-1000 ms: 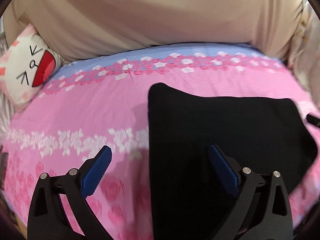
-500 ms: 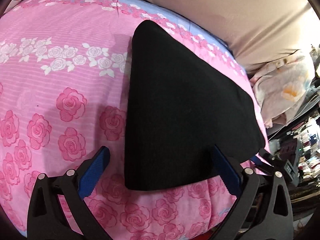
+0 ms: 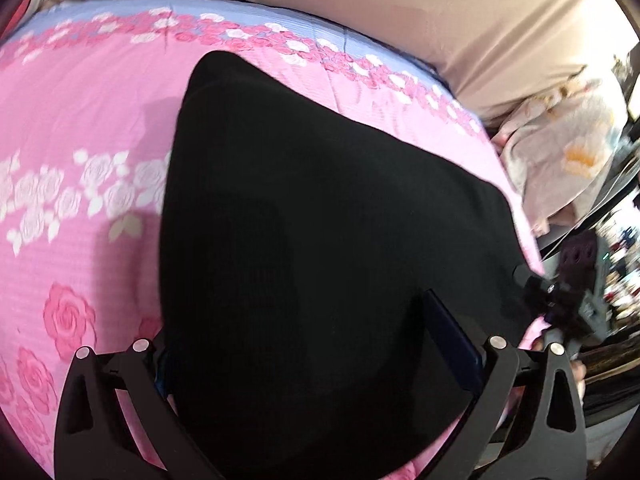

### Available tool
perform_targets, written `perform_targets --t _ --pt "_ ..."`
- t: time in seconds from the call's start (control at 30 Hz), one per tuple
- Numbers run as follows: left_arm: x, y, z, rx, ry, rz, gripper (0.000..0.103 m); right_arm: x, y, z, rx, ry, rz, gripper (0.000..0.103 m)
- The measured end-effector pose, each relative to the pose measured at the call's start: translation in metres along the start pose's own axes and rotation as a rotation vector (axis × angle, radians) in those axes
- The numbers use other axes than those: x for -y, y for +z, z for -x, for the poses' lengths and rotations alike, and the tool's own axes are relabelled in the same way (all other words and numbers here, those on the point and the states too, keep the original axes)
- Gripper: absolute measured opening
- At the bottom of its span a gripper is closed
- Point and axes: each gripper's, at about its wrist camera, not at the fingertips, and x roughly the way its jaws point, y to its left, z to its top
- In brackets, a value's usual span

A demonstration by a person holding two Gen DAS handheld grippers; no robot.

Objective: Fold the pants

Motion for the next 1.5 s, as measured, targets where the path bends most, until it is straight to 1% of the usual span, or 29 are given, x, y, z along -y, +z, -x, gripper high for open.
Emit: perform_targets --t 0.13,0.27,0.33,0.43,0.47,0.53,0.6,0.7,0.83,0.93,1.0,1.03,1.17,1.2,1.33,1.37,1.4,1.43,1.47,1.5 --pt "0.011 0.001 -0.008 0.002 0.090 -0.049 0.098 -0.008 0.006 -0.012 0.000 -0.014 0.060 0.089" --pt "0.014 0.001 -0.011 0.017 0.140 -0.044 0.098 -0.010 0.006 -0.014 0.018 -0.027 0.078 0.089" --pt "0.015 0.003 -0.013 0.021 0.152 -0.042 0.098 -0.011 0.005 -0.015 0.024 -0.030 0.076 0.089" --pt "0.016 0.004 -0.014 0.028 0.158 -0.041 0.098 -0.012 0.006 -0.016 0.026 -0.021 0.078 0.097" --pt "0.016 0.004 -0.014 0.030 0.157 -0.042 0.098 -0.014 0.005 -0.018 0.031 -0.026 0.085 0.098" --pt "0.015 0.005 -0.015 0.035 0.154 -0.042 0.098 -0.017 0.002 -0.019 0.051 -0.049 0.089 0.098" --pt "0.015 0.004 -0.014 0.047 0.151 -0.042 0.098 -0.017 0.001 -0.017 0.071 -0.048 0.085 0.098" --pt "0.015 0.002 -0.014 0.070 0.151 -0.036 0.098 -0.016 0.002 -0.017 0.076 -0.050 0.080 0.098" --pt "0.014 -0.001 -0.013 0.105 0.143 -0.044 0.098 -0.016 0.001 -0.017 0.090 -0.059 0.094 0.098" --pt "0.011 -0.005 -0.010 0.135 0.117 -0.052 0.098 -0.015 0.000 -0.016 0.092 -0.060 0.095 0.098" --pt "0.007 -0.006 -0.007 0.138 0.075 -0.062 0.098 -0.014 -0.001 -0.014 0.084 -0.053 0.096 0.098" --pt "0.002 -0.007 -0.005 0.135 0.043 -0.060 0.098 -0.013 -0.002 -0.012 0.073 -0.042 0.098 0.098" --pt "-0.013 -0.010 0.004 0.142 -0.070 -0.009 0.098 -0.007 -0.006 -0.004 0.030 0.004 0.121 0.098" --pt "-0.014 -0.009 0.003 0.145 -0.075 0.000 0.098 -0.007 -0.006 -0.004 0.026 0.004 0.118 0.098" --pt "-0.006 0.004 -0.008 0.169 -0.039 0.022 0.098 -0.014 0.004 -0.019 0.020 -0.026 0.142 0.098" --pt "-0.004 0.006 -0.010 0.172 -0.032 0.024 0.098 -0.016 0.007 -0.023 0.025 -0.033 0.141 0.097" --pt "-0.003 0.008 -0.011 0.178 -0.027 0.033 0.098 -0.015 0.010 -0.025 0.035 -0.037 0.129 0.093" --pt "-0.003 0.009 -0.011 0.184 -0.025 0.051 0.098 -0.014 0.011 -0.025 0.042 -0.045 0.120 0.076" --pt "-0.004 0.008 -0.010 0.187 -0.023 0.058 0.098 -0.010 0.012 -0.024 0.052 -0.068 0.094 0.053" --pt "-0.002 0.008 -0.009 0.188 -0.004 0.059 0.093 -0.003 0.012 -0.022 0.056 -0.051 0.060 0.050"
